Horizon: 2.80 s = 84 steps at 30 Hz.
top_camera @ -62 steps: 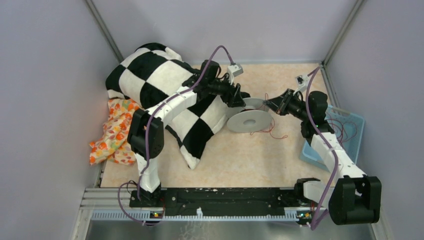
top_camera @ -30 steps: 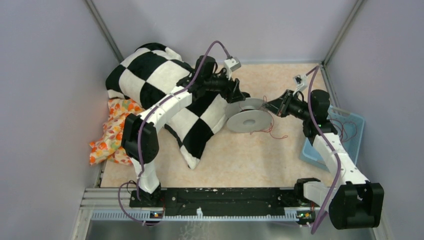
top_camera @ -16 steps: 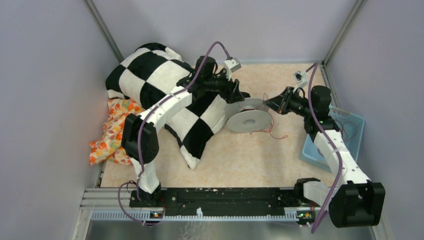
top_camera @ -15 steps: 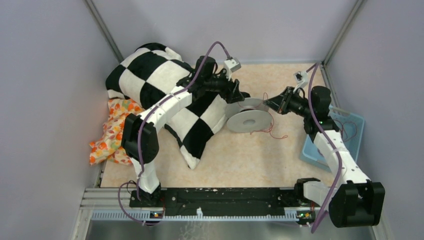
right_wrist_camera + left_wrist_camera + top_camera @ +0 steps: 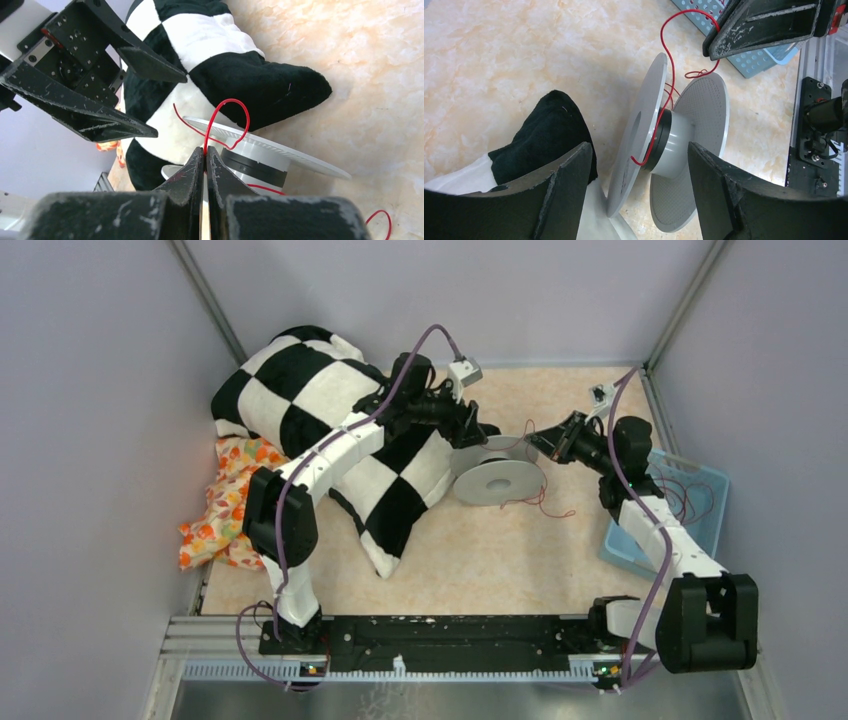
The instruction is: Wrap the cables
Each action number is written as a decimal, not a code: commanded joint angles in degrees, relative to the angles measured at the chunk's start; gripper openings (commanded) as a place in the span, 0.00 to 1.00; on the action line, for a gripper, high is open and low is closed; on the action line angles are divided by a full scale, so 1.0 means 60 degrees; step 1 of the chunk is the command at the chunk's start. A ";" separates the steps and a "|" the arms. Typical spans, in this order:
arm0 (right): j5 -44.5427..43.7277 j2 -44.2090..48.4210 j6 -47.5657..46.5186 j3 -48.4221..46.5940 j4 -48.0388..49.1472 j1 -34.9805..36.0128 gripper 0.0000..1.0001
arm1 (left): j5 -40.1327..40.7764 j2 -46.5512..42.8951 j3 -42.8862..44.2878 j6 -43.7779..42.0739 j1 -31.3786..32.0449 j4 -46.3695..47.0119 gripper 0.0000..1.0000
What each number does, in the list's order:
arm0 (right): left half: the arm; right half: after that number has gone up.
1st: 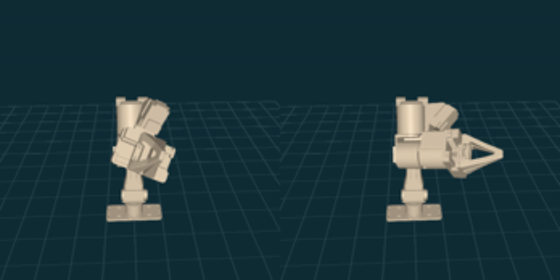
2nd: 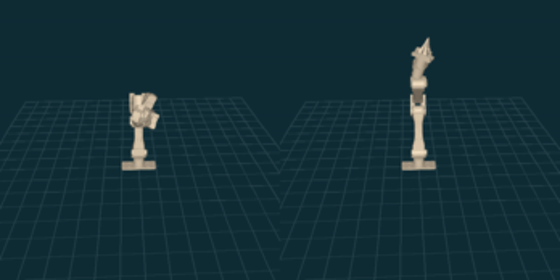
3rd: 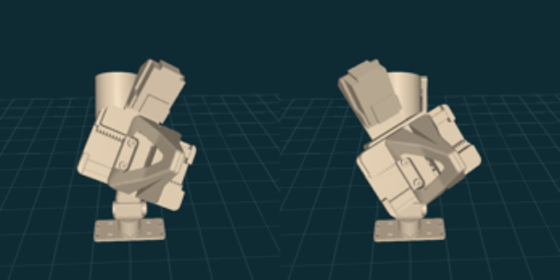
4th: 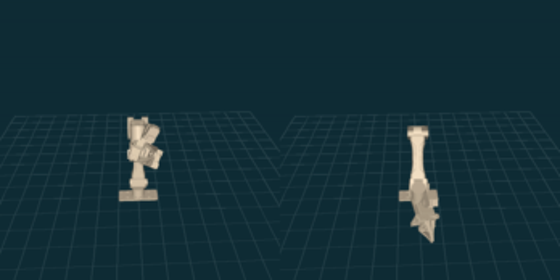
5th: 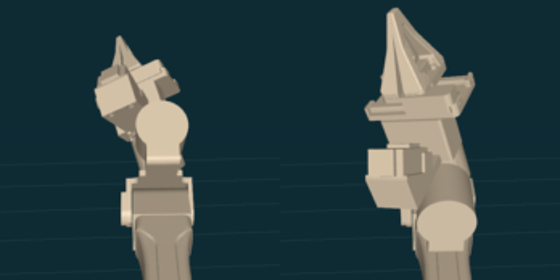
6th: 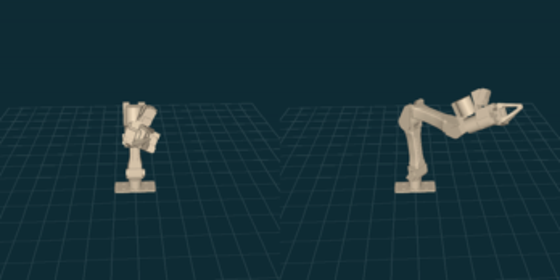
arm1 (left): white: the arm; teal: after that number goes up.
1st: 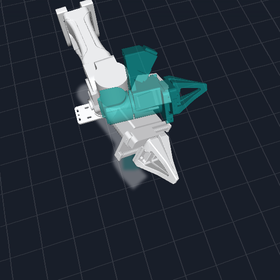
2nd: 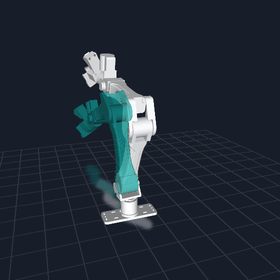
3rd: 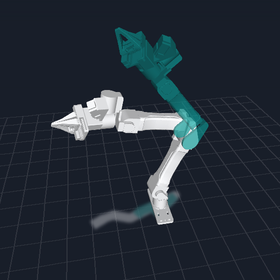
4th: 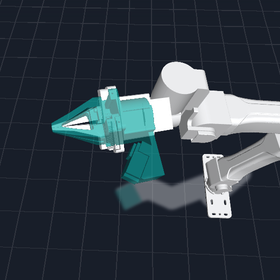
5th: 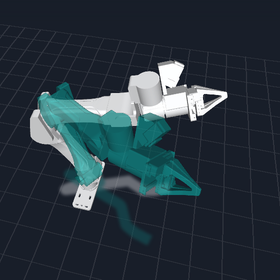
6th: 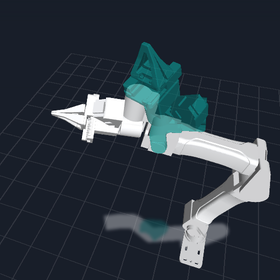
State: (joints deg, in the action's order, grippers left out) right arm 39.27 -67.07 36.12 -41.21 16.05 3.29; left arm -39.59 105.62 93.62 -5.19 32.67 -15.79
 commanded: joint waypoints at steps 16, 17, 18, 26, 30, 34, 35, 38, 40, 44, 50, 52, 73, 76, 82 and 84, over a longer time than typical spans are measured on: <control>-0.0061 -0.0243 0.0047 0.0167 0.0950 0.0126 0.00 | -0.0072 -0.0098 -0.0468 -0.1083 0.0070 -0.0002 0.74; -0.0089 -0.0240 0.0005 0.0184 0.0899 0.0126 0.00 | -0.0124 -0.0050 -0.0433 -0.1050 0.0074 0.0003 0.74; -0.0100 -0.0247 0.0001 0.0219 0.0900 0.0126 0.00 | -0.0145 -0.0031 -0.0405 -0.1028 0.0074 0.0033 0.74; -0.0055 -0.0393 0.0176 0.0343 0.1209 0.0124 0.00 | -0.0269 0.0210 -0.0428 -0.0735 0.0080 0.0172 0.71; -0.0040 -0.0398 0.0176 0.0292 0.1221 0.0129 0.00 | -0.0328 0.0238 -0.0486 -0.0624 0.0085 0.0355 0.69; -0.0038 -0.0413 0.0195 0.0277 0.1235 0.0125 0.00 | -0.0253 0.0301 -0.0501 -0.0613 0.0091 0.0436 0.69; -0.0029 -0.0415 0.0192 0.0277 0.1228 0.0126 0.00 | -0.0219 0.0304 -0.0492 -0.0634 0.0100 0.0440 0.68; -0.0026 -0.0424 0.0202 0.0277 0.1224 0.0126 0.00 | -0.0152 0.0375 -0.0490 -0.0656 0.0105 0.0462 0.68; -0.0019 -0.0422 0.0206 0.0277 0.1217 0.0129 0.00 | -0.0159 0.0433 -0.0481 -0.0647 0.0101 0.0496 0.66; -0.0018 -0.0394 0.0226 0.0306 0.1248 0.0125 0.00 | -0.0095 0.0569 -0.0453 -0.0643 0.0105 0.0576 0.61; 0.0001 -0.0449 0.0220 0.0218 0.1243 0.0123 0.00 | 0.0048 0.0684 -0.0485 -0.0593 0.0103 0.0719 0.55; 0.0014 -0.0484 0.0230 0.0196 0.1263 0.0124 0.00 | 0.0040 0.0692 -0.0541 -0.0575 0.0099 0.0835 0.52; -0.0750 -0.0147 -0.0904 -0.1138 -0.1862 0.0126 0.74 | -0.0118 0.0428 -0.0442 -0.0094 0.0102 0.0832 0.00; -0.1707 0.0458 -0.1460 -0.1555 -0.3451 0.0086 0.88 | 0.0023 0.0161 -0.0465 0.0062 0.0094 0.0806 0.00; -0.3958 0.1918 -0.2245 -0.1860 -0.5531 -0.0063 0.99 | 0.0168 -0.0589 -0.0345 0.0129 0.0083 0.0658 0.00; -0.4073 0.2352 -0.2504 -0.1785 -0.5975 -0.0133 0.99 | 0.0497 -0.0968 -0.0402 0.0267 0.0080 0.0759 0.00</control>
State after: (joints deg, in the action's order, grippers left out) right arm 22.15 -58.04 25.91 -49.65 -10.98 3.16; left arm -37.60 108.27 90.28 -5.39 33.15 -15.11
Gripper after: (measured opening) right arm 0.985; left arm 0.031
